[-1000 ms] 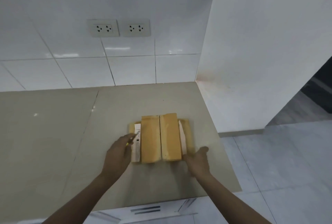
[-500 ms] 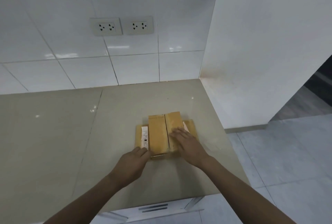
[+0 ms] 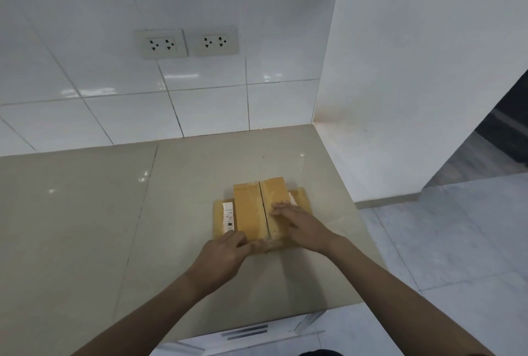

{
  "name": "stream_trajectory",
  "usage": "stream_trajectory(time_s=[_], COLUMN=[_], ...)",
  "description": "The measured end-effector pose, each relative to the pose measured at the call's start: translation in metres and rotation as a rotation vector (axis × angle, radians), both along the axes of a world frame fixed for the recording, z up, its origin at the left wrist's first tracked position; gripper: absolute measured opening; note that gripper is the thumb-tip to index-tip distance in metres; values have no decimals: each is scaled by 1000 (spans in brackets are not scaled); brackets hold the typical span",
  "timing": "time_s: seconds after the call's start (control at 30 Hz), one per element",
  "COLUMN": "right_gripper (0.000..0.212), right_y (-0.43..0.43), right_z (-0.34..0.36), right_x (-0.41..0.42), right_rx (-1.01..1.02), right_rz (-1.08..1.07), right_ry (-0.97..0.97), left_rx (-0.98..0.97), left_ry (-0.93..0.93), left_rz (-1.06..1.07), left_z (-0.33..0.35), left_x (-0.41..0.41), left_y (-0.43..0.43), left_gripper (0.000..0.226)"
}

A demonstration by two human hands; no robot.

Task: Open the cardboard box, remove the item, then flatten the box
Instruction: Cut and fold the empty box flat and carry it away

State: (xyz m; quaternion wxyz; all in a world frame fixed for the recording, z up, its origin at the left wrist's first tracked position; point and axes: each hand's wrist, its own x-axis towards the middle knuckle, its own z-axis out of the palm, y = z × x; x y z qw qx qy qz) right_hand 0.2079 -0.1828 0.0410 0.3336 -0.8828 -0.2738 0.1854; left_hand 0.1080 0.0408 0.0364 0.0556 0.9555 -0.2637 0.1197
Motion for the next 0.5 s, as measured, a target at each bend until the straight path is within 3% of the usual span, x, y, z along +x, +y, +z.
stream_trajectory(time_s=[0.23,0.37,0.5], right_gripper=[58,61,34], right_y=[1,7,13], right_z=[5,-1,-10], right_x=[-1,-8,-18], right_rx=[-123,-287,-199], right_rz=[115,100,62], right_ry=[-4,-182,-406], left_rx=[-124,-241,-119], left_ry=[-13,-38,-92], left_rz=[42,59,-1], left_z=[-1,5,-10], left_x=[-7,-8,-27], left_y=[7,5,11], left_gripper=[49,53,49])
